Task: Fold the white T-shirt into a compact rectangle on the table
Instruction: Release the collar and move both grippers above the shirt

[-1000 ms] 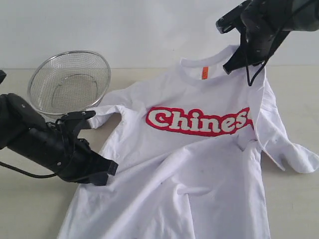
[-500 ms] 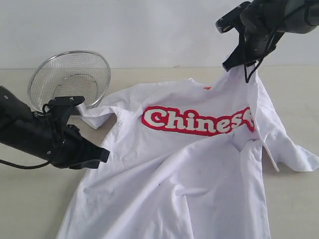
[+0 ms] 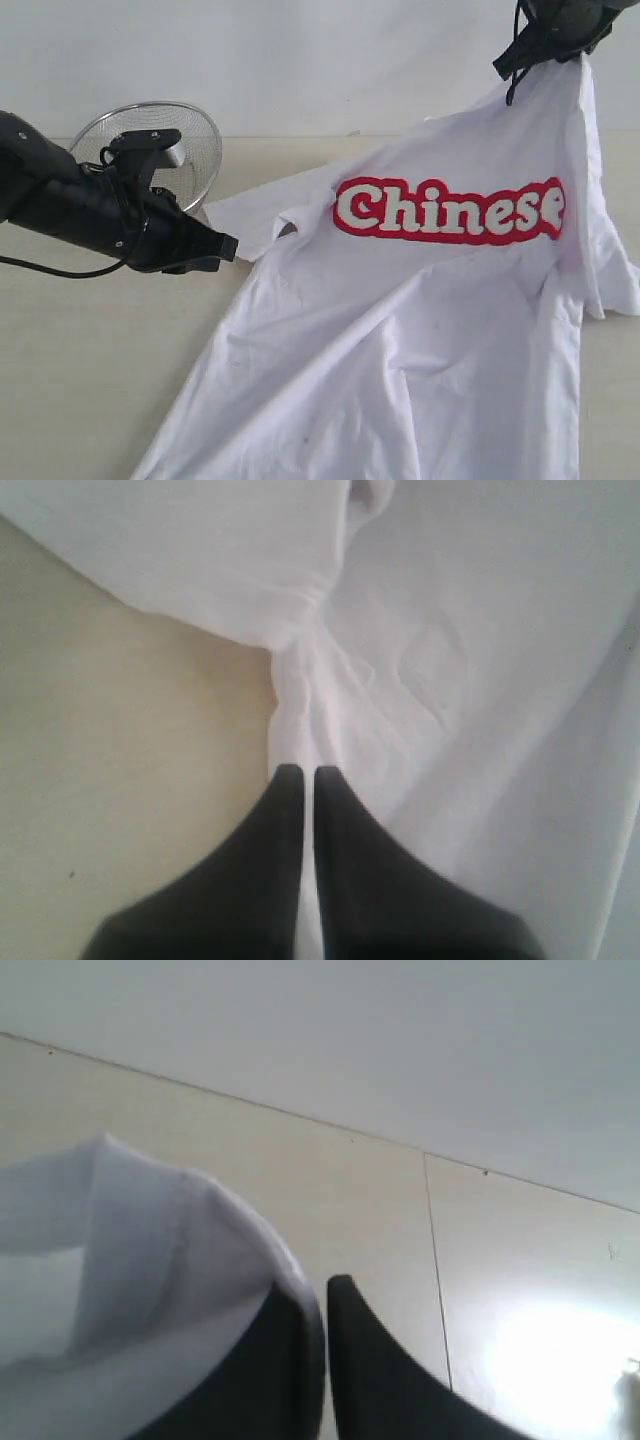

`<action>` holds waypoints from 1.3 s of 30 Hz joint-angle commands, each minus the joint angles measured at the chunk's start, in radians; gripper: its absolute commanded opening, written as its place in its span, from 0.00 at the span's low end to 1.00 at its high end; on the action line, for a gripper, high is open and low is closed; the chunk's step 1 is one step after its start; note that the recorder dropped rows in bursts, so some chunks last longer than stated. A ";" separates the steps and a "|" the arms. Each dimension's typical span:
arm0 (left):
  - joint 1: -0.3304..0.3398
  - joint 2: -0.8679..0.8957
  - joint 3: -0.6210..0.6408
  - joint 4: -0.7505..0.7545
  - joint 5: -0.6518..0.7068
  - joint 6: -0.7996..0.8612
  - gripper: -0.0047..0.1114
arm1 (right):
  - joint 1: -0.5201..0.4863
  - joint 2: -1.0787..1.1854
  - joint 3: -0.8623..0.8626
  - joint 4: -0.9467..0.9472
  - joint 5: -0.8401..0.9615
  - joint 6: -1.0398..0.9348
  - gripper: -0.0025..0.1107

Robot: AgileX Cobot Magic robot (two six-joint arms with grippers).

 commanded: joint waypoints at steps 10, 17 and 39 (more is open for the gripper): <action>-0.002 0.042 -0.041 0.004 0.049 0.018 0.08 | -0.006 0.022 -0.018 0.182 -0.087 -0.258 0.70; -0.002 0.042 -0.041 0.004 0.048 0.018 0.08 | -0.006 0.039 -0.018 0.112 -0.068 -0.248 0.94; -0.002 0.446 -0.653 -0.224 0.107 0.331 0.08 | -0.004 0.038 -0.016 1.308 0.178 -0.637 0.06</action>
